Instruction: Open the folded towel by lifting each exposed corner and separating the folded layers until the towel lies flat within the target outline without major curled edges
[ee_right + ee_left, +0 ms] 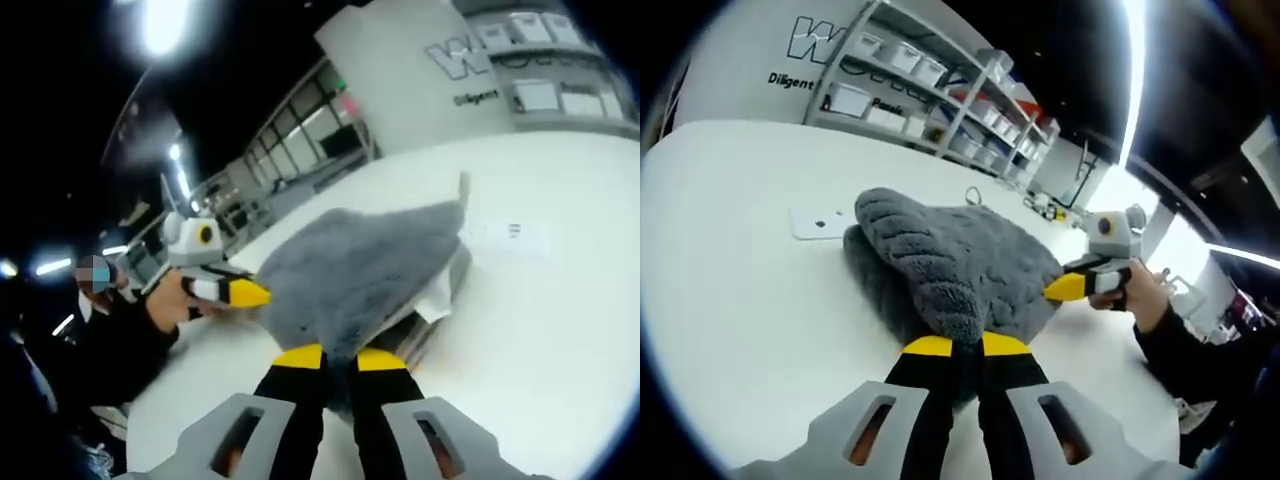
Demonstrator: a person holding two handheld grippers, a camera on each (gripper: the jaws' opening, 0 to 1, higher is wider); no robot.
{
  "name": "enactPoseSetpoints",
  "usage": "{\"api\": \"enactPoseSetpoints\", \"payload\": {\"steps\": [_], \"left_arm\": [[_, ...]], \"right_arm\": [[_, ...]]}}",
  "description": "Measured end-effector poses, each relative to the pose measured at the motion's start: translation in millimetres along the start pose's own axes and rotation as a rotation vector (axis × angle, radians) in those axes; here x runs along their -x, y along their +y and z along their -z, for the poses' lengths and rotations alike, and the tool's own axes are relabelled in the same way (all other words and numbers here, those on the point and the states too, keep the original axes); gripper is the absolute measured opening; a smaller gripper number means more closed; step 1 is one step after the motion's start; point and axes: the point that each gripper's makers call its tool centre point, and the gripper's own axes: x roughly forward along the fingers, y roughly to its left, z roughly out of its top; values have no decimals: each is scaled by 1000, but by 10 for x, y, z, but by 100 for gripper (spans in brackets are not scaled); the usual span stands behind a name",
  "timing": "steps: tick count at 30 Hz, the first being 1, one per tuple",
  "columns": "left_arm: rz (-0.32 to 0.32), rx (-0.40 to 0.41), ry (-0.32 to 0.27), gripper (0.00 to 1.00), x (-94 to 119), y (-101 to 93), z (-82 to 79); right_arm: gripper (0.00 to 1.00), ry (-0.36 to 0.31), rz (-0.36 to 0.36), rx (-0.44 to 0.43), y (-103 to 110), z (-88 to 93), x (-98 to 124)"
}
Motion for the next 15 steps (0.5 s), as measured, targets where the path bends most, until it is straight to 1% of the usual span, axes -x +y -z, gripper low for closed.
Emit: {"api": "enactPoseSetpoints", "payload": {"steps": [5, 8, 11, 15], "left_arm": [[-10, 12, -4, 3, 11, -3, 11], [-11, 16, -2, 2, 29, -22, 30], [-12, 19, -4, 2, 39, -41, 47], [-7, 26, -1, 2, 55, -60, 65]], "right_arm": [[3, 8, 16, 20, 26, 16, 7], [3, 4, 2, -22, 20, 32, 23], [3, -10, -9, -4, 47, 40, 39], [2, -12, -20, -17, 68, 43, 58]]}}
